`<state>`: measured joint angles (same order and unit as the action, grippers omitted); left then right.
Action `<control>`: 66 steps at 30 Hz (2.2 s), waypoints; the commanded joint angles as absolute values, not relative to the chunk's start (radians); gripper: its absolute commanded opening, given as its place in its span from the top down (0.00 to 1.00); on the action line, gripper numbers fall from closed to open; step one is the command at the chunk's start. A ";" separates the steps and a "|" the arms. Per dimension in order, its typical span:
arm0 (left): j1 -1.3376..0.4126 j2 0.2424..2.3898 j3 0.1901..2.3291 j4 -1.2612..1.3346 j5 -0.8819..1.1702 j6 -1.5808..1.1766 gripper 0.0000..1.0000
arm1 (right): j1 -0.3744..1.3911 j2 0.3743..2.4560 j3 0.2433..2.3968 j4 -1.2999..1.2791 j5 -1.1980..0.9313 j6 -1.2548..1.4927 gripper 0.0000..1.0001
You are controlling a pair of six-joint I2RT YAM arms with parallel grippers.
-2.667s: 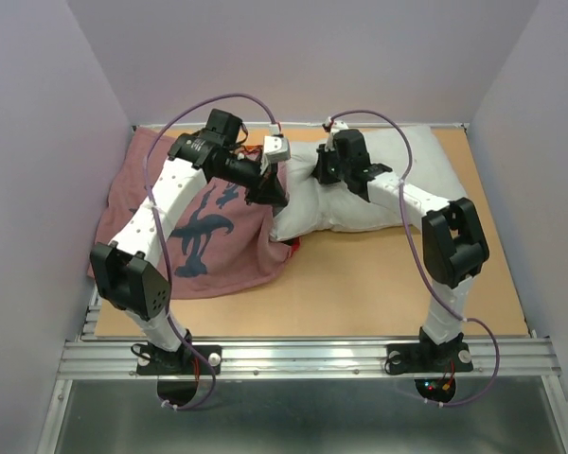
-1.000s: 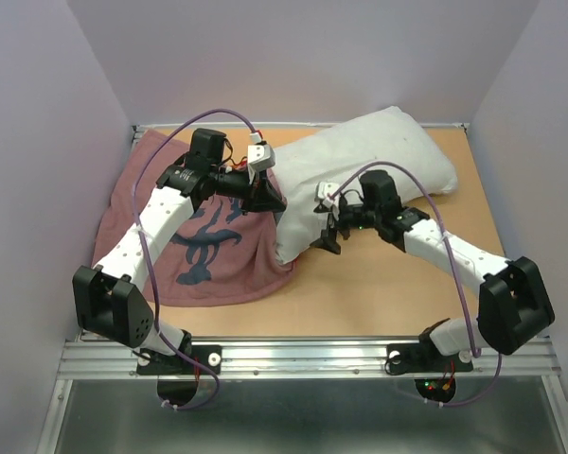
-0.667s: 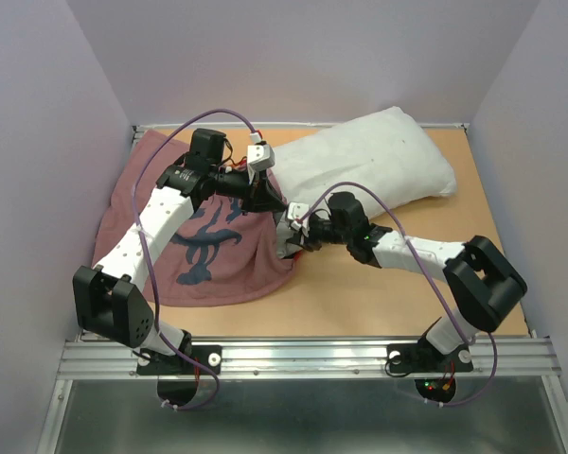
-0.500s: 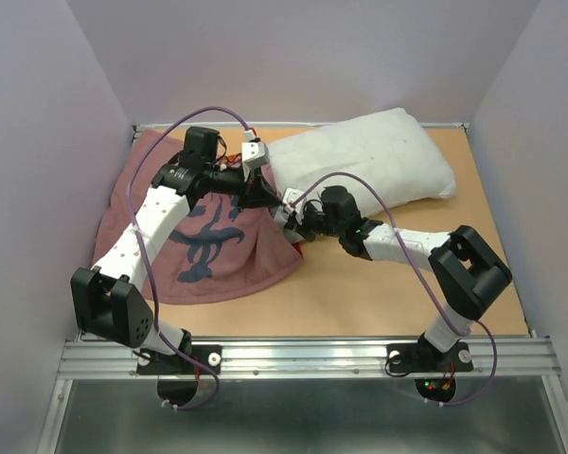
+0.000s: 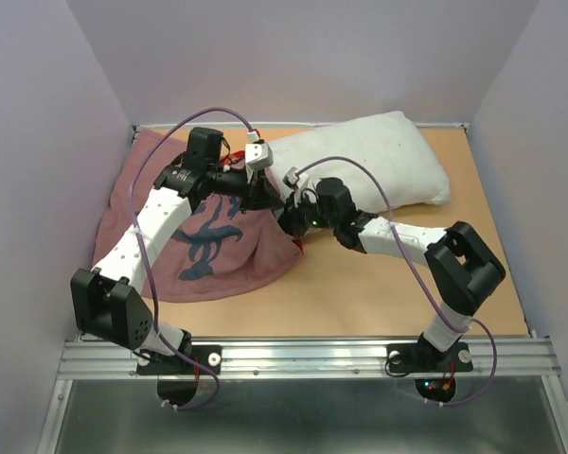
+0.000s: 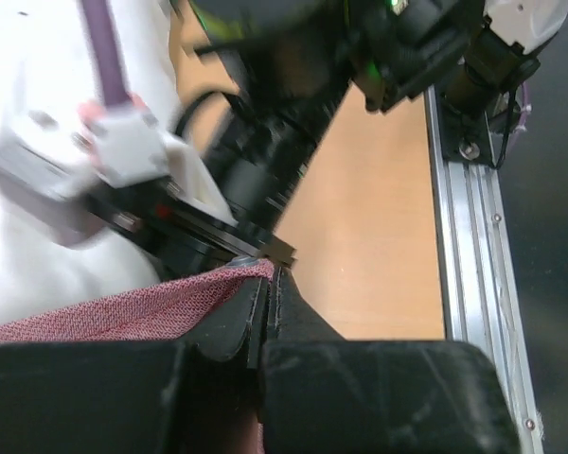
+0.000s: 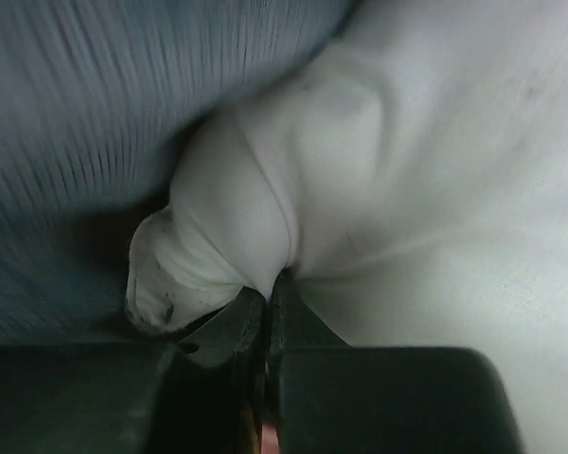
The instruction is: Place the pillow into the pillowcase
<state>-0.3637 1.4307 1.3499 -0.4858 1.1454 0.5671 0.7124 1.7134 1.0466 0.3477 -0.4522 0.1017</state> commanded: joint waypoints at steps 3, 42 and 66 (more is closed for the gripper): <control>-0.362 1.348 1.371 -0.304 1.137 0.414 0.91 | 0.721 1.576 0.847 0.330 -0.693 0.193 0.99; -0.158 1.750 1.592 -0.376 0.607 0.291 0.47 | 0.498 2.138 1.942 -0.242 -0.678 -0.109 0.04; -0.190 1.810 1.728 -0.444 0.977 0.293 0.98 | 0.552 1.933 1.657 -0.308 -1.046 -0.155 1.00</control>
<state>-0.1555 1.8309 1.5913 -0.5194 0.8696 0.3740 0.4934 2.0384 1.6852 -0.2775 -0.8772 -0.1825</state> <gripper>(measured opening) 0.193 0.035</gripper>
